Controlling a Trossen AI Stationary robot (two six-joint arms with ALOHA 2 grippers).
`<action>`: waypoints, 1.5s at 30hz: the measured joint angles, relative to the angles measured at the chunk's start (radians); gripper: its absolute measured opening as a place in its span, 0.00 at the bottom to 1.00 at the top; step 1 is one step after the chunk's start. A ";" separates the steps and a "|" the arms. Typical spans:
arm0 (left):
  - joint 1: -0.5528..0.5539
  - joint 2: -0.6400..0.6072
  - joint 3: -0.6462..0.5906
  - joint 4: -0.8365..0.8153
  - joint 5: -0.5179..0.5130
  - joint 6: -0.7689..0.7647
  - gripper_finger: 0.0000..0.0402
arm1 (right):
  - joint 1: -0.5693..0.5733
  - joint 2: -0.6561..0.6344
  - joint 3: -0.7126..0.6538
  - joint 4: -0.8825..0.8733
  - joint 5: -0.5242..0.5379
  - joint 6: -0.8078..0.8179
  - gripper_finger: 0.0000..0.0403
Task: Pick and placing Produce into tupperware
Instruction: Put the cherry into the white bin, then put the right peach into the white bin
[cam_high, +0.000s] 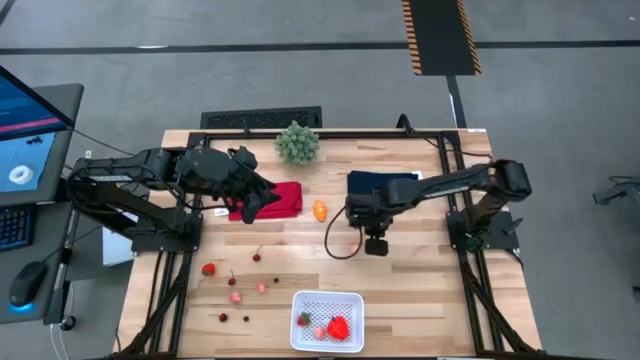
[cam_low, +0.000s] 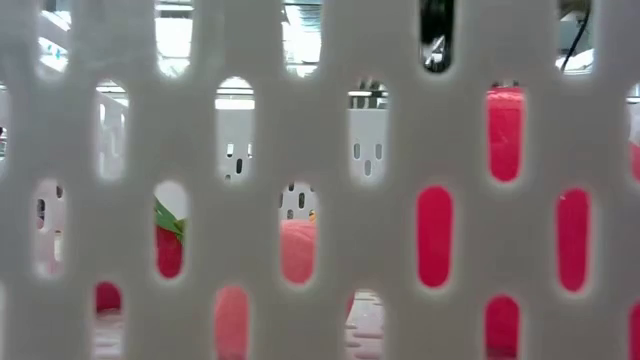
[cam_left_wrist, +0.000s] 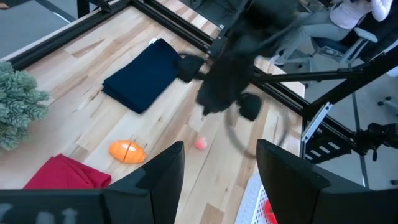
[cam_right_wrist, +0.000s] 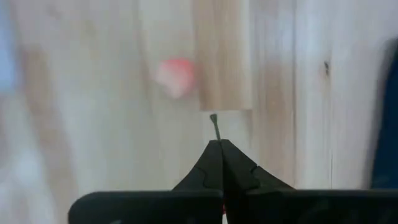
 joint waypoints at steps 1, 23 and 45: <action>0.000 0.000 0.000 -0.001 0.000 0.000 0.47 | 0.013 -0.015 0.021 -0.008 -0.001 0.032 0.02; 0.000 0.000 0.000 -0.008 0.029 0.031 0.47 | 0.447 0.299 0.536 0.027 -0.057 0.389 0.03; 0.000 0.000 0.000 -0.008 0.029 0.006 0.47 | 0.352 0.229 0.538 0.022 -0.045 0.339 0.46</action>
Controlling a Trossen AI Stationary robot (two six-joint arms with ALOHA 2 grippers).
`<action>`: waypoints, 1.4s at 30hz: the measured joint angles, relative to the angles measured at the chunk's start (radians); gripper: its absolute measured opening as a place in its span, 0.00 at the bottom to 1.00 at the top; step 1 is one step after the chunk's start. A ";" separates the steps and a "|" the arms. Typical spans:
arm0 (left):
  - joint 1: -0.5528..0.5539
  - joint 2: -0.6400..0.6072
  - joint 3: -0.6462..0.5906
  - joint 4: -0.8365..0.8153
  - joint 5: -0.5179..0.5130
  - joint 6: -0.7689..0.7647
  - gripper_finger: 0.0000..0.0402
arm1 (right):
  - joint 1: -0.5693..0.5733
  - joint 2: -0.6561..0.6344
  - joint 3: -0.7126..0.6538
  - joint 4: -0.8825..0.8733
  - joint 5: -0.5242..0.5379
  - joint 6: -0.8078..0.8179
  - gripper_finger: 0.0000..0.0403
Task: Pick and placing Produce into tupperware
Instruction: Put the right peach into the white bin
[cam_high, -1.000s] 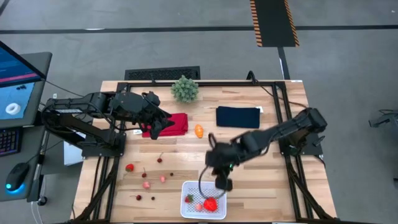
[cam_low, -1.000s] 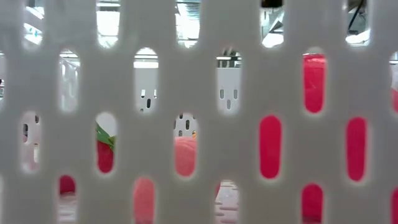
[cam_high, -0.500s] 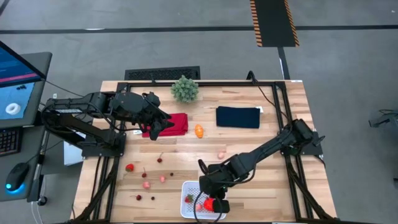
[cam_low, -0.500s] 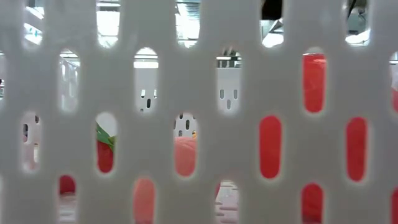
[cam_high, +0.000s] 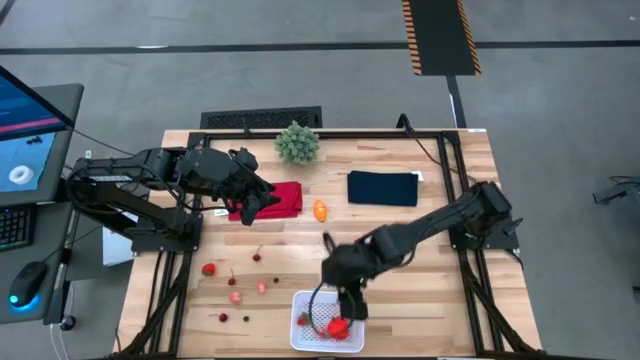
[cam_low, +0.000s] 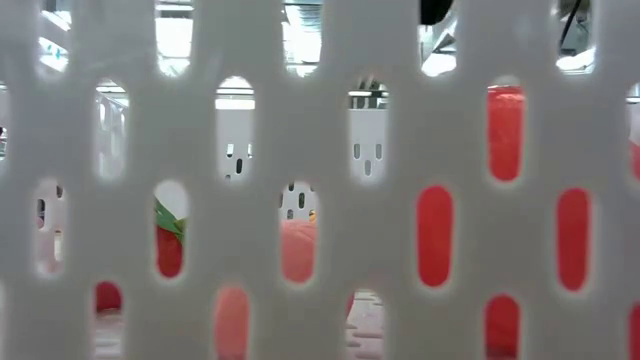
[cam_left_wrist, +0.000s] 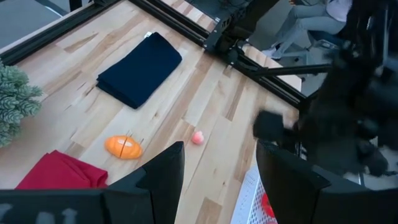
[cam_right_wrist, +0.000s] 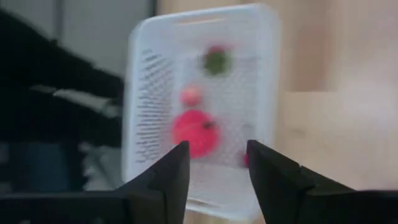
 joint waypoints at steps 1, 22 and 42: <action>0.000 0.000 0.000 0.002 -0.002 0.000 0.47 | -0.017 -0.016 0.000 -0.023 0.025 -0.004 0.47; 0.000 0.005 0.000 0.006 -0.002 -0.039 0.47 | -0.316 0.049 -0.001 -0.303 0.071 0.493 0.69; 0.000 0.005 0.000 0.005 -0.002 -0.037 0.47 | -0.311 0.203 -0.004 -0.412 -0.028 0.417 0.70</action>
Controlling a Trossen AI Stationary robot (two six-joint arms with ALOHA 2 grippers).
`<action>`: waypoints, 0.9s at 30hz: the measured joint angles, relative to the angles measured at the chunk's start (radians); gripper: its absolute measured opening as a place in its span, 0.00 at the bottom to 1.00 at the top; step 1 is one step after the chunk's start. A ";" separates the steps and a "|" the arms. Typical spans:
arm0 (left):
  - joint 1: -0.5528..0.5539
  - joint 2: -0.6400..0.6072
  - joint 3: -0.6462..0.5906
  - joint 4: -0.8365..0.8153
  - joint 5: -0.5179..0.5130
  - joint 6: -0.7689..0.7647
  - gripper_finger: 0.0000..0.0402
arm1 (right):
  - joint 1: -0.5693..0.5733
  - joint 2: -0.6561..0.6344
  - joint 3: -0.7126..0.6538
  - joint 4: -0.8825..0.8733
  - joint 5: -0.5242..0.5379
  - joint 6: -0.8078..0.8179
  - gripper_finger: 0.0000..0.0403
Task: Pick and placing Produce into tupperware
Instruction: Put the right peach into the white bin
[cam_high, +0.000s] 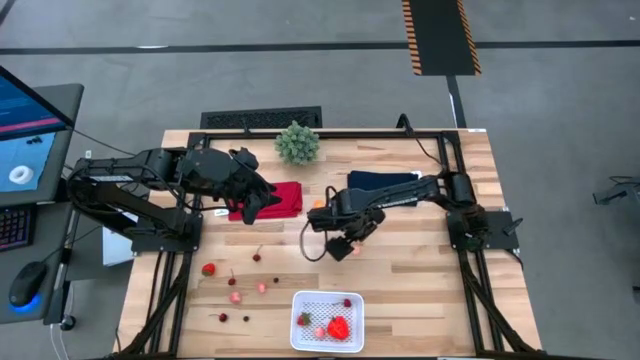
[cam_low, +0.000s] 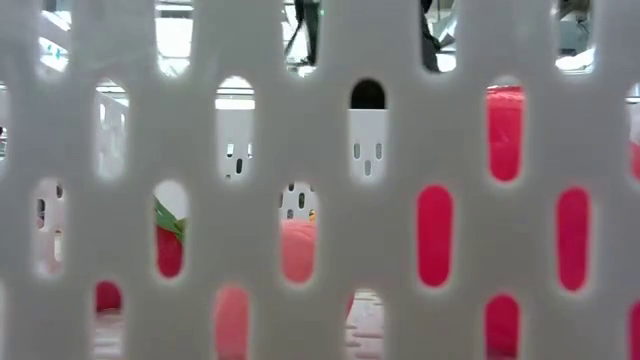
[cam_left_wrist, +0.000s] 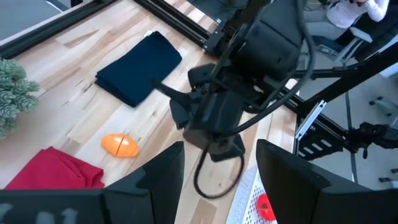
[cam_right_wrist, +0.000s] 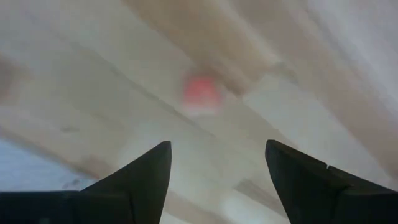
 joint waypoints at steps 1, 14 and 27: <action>0.000 0.000 0.000 0.000 0.000 0.003 0.47 | 0.002 0.004 0.007 0.042 -0.015 0.000 0.71; 0.000 0.000 0.000 -0.004 -0.002 0.011 0.47 | 0.030 0.081 0.001 0.049 -0.050 -0.057 0.71; 0.000 0.000 0.000 -0.004 -0.006 0.009 0.47 | 0.017 0.091 -0.044 0.093 -0.022 -0.068 0.70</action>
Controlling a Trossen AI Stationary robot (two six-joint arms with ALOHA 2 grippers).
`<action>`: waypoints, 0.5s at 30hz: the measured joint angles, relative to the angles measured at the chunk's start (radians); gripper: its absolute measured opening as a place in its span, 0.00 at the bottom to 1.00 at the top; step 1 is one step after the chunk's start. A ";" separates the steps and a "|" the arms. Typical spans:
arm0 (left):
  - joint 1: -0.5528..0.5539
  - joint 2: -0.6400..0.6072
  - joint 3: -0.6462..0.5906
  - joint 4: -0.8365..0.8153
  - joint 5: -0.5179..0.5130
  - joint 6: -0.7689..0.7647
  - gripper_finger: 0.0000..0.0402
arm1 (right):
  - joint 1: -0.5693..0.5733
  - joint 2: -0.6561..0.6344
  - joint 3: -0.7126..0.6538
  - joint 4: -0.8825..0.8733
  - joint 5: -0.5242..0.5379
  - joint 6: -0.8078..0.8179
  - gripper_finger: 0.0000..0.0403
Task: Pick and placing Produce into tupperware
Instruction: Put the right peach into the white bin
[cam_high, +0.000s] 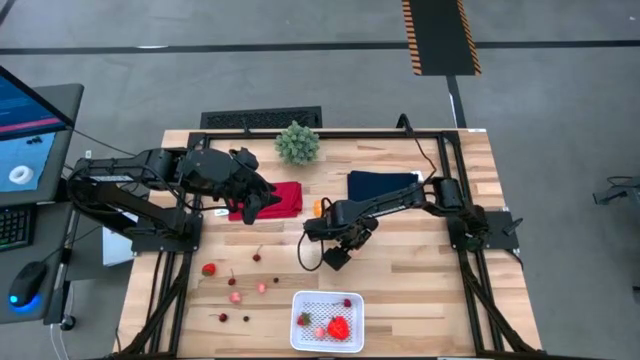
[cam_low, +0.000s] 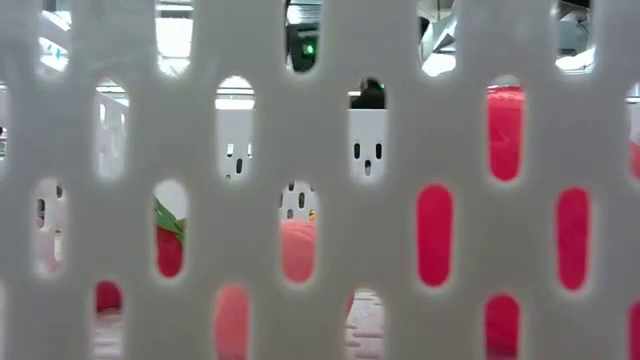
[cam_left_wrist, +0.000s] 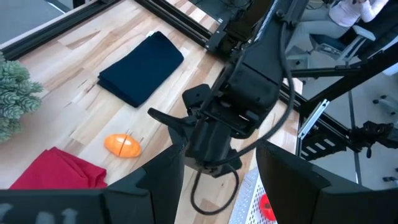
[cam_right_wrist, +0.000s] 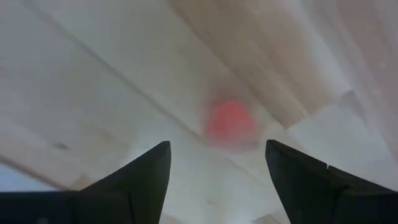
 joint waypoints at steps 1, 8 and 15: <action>0.000 0.000 0.000 0.000 0.000 0.000 0.47 | -0.002 0.000 -0.009 0.000 0.000 -0.003 0.70; 0.000 0.000 0.000 0.000 0.000 -0.009 0.47 | -0.003 0.000 -0.045 0.030 -0.003 -0.001 0.70; 0.000 0.000 0.000 0.000 0.000 -0.009 0.47 | -0.003 -0.001 -0.045 0.085 -0.007 0.003 0.70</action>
